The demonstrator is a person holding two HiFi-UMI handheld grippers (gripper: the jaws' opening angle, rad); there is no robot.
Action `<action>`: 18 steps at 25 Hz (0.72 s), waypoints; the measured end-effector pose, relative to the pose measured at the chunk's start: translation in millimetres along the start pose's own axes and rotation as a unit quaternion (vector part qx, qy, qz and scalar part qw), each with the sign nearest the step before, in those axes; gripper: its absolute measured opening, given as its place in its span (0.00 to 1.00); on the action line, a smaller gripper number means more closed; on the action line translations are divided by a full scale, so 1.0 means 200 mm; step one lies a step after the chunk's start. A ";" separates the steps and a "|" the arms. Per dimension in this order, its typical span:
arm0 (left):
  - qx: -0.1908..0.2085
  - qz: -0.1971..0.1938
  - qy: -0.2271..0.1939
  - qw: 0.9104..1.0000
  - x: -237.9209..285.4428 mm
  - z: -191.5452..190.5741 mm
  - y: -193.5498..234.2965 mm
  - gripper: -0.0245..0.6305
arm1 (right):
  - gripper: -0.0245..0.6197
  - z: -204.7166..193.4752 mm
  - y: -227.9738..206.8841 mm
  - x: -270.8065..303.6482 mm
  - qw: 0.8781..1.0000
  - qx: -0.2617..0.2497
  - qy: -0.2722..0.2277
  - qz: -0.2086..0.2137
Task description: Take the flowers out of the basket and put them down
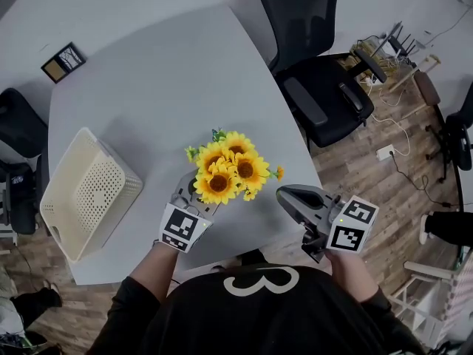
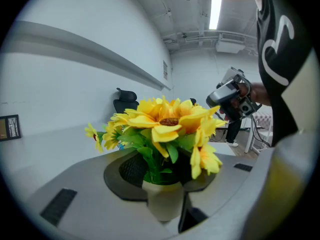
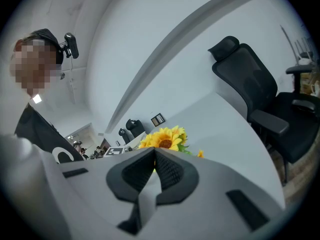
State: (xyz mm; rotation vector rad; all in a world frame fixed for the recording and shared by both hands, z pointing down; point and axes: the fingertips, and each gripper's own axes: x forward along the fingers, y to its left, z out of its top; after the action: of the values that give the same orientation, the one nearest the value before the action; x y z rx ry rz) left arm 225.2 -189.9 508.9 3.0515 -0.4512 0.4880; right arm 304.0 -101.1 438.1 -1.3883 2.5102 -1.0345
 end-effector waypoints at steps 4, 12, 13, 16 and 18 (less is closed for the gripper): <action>-0.007 0.006 0.008 1.000 0.01 -0.05 0.02 0.27 | 0.05 0.02 0.00 0.02 1.000 0.002 -0.001 0.003; -0.056 0.010 -0.007 0.998 0.00 -0.11 0.01 0.29 | 0.05 0.00 0.02 -0.02 1.000 -0.002 -0.002 0.006; -0.059 0.008 -0.008 0.998 0.00 -0.11 0.01 0.30 | 0.05 0.00 0.02 -0.03 1.000 -0.001 -0.002 0.005; -0.070 0.004 -0.011 0.997 0.00 -0.12 0.01 0.32 | 0.05 0.00 0.03 -0.03 1.000 0.000 -0.002 0.004; -0.079 0.005 -0.016 0.997 -0.01 -0.12 0.02 0.35 | 0.05 0.00 0.04 -0.04 1.000 -0.001 -0.004 0.003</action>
State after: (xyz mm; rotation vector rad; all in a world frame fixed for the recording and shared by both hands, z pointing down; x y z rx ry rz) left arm 214.9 -190.9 530.5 2.9091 -0.4826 0.3853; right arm 302.1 -92.0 432.0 -1.3809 2.5103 -1.0236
